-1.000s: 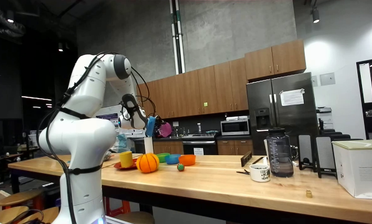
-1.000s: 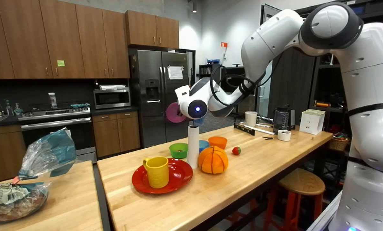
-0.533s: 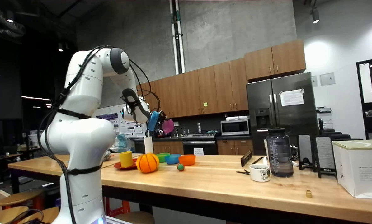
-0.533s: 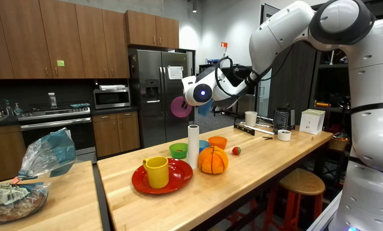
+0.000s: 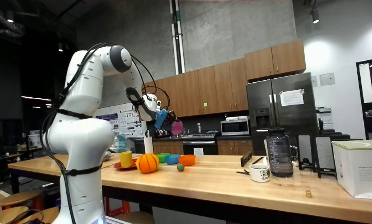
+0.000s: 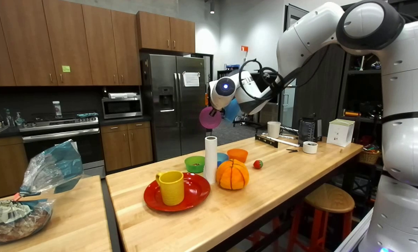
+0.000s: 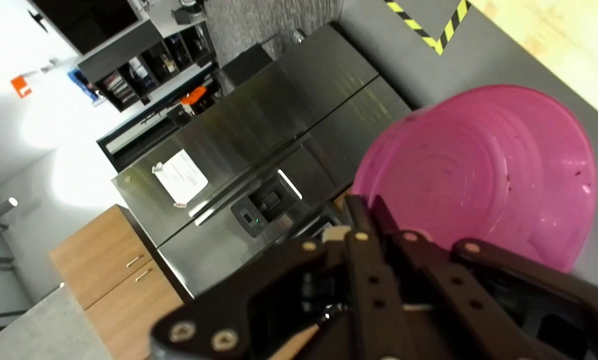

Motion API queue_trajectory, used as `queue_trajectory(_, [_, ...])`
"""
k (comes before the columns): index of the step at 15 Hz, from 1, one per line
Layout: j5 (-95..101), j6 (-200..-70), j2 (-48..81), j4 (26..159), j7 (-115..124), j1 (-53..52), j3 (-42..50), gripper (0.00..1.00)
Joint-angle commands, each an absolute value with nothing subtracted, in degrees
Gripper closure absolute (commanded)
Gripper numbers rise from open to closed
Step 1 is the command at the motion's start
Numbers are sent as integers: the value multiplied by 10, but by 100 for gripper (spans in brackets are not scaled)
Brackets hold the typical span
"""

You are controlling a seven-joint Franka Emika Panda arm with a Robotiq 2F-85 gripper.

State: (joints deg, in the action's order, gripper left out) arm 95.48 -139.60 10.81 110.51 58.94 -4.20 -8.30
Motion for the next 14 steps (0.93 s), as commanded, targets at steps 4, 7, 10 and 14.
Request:
queue_trajectory(4, [756,-1436,119,1070,444,-7,-45,99])
queue_trajectory(7, [660,-1432,125,1051,376,1,-29,99])
queue_trajectory(10, [556,-1422,138,1026,302,9,-15,99])
queue_trajectory(14, [409,-1398,166,980,196,18,5,99])
